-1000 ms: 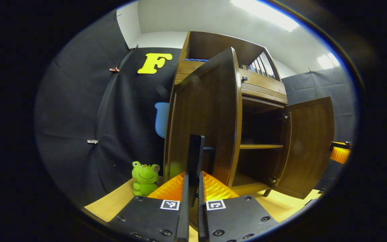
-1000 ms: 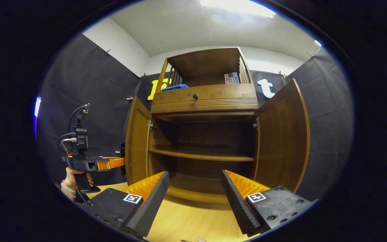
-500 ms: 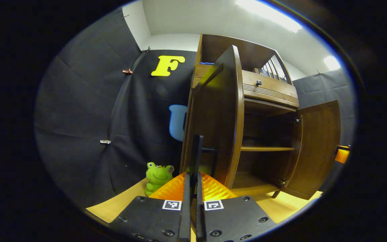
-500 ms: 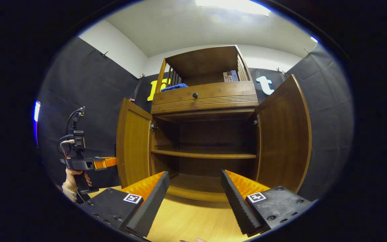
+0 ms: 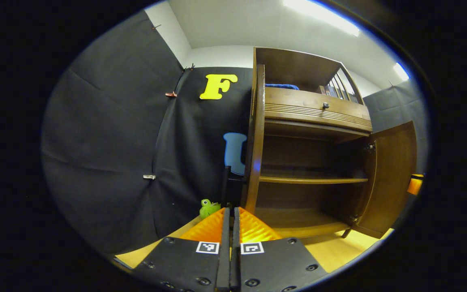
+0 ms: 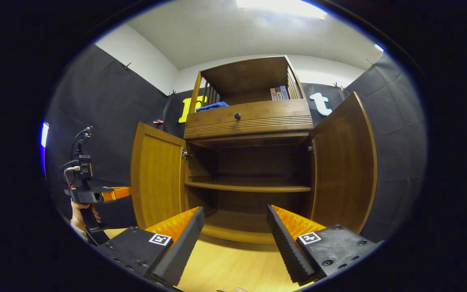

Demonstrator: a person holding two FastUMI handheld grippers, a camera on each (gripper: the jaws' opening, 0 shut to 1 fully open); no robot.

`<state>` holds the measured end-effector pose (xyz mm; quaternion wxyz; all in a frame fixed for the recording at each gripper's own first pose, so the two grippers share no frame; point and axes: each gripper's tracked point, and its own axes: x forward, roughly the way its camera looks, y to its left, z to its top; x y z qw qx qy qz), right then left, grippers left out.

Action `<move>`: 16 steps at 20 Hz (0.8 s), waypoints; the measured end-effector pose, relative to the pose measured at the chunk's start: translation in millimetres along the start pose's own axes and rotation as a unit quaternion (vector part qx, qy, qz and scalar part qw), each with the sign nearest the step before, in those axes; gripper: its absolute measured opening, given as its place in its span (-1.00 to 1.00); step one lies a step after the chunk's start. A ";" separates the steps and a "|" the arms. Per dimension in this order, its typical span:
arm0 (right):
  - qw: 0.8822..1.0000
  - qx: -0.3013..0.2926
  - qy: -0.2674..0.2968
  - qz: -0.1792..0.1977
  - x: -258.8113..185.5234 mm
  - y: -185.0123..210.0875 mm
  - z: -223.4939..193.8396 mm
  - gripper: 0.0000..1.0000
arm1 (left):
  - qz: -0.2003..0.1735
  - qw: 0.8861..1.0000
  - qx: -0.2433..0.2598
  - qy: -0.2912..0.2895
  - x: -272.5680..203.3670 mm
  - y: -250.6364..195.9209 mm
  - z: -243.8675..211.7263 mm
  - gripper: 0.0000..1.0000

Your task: Open the right door of the double-door shoe cabinet with the right hand, and open the left door with the left hand.

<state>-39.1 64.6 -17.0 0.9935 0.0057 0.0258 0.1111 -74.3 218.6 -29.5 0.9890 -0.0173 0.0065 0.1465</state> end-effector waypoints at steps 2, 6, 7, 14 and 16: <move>1.000 0.003 -0.001 -0.005 0.9 -0.6 1.7 0.94 | -0.013 1.000 -0.001 -0.005 -12.7 -13.1 10.1 -0.90; 1.000 -0.003 0.005 -0.019 -6.1 -4.3 -0.6 0.94 | -0.068 0.998 0.010 -0.017 -36.5 -62.5 26.0 -0.68; 1.000 -0.006 0.005 -0.023 -8.3 -5.4 -0.8 0.94 | -0.087 0.996 0.007 -0.016 -41.2 -80.0 26.8 -0.28; 0.999 -0.011 0.008 -0.044 -13.9 -19.9 0.1 0.94 | -0.108 0.993 0.049 -0.011 -42.3 -132.0 24.8 0.86; 0.999 -0.014 0.009 -0.050 -14.5 -23.9 0.6 0.94 | -0.134 0.990 0.039 -0.011 -43.8 -154.4 23.6 0.91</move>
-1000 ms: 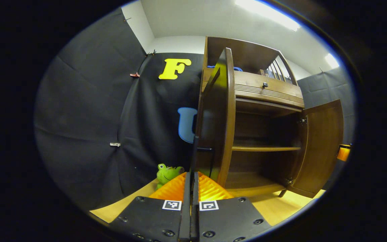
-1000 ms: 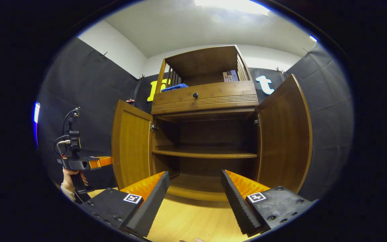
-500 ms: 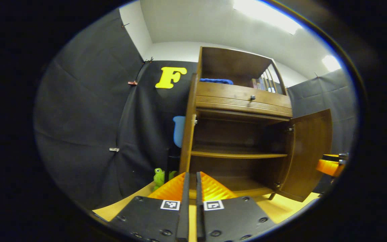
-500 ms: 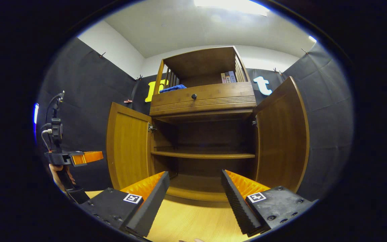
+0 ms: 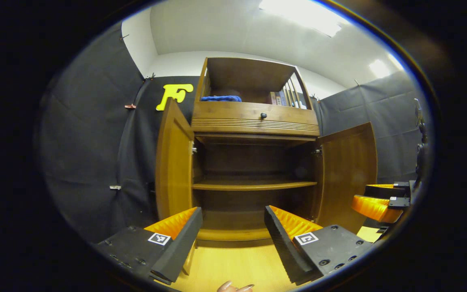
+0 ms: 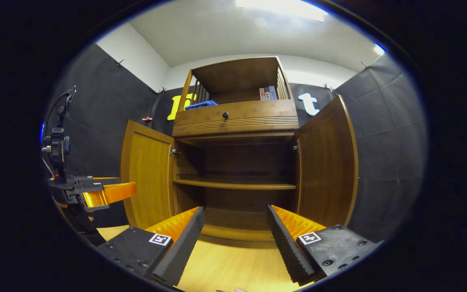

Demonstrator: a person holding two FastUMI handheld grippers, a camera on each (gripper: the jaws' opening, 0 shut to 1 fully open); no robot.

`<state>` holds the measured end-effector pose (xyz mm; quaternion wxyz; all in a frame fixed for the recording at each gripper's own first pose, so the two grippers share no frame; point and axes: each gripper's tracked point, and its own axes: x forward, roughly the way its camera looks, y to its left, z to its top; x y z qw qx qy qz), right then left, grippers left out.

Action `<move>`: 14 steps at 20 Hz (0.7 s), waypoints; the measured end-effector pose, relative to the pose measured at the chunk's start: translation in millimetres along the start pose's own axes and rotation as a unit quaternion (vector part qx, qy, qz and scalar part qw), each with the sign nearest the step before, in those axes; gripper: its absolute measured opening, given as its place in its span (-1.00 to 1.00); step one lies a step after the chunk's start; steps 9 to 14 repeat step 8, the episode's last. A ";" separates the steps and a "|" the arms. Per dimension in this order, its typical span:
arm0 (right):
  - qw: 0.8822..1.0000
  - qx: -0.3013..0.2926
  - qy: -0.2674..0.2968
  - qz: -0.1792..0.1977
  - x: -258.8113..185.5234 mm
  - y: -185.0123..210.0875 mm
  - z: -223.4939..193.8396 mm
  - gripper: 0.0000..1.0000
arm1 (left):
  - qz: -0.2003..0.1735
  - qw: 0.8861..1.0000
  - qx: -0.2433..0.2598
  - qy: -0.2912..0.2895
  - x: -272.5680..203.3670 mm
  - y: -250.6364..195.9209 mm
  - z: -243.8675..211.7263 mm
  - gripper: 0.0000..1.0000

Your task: Open the right door of the double-door shoe cabinet with the right hand, and open the left door with the left hand.

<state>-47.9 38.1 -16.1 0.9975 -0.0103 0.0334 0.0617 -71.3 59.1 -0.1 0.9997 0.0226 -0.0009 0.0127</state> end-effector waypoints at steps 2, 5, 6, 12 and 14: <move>1.000 -0.012 0.004 -0.011 0.1 -7.9 -1.8 0.99 | -0.015 1.000 0.004 -0.002 2.6 -12.3 1.5 0.90; 1.000 -0.018 0.004 -0.015 -3.6 -12.9 -1.2 0.94 | -0.014 1.000 0.023 -0.008 6.7 -19.3 2.2 0.94; 1.000 -0.018 0.003 -0.015 -4.4 -13.8 -0.8 0.94 | -0.017 1.000 0.025 -0.010 7.1 -23.5 2.3 0.90; 1.000 -0.020 0.004 -0.018 -6.2 -17.5 -0.3 0.90 | -0.025 0.999 0.023 -0.012 8.9 -31.2 3.3 0.94; 1.000 -0.020 0.004 -0.018 -6.2 -17.5 -0.3 0.90 | -0.025 0.999 0.023 -0.012 8.9 -31.2 3.3 0.94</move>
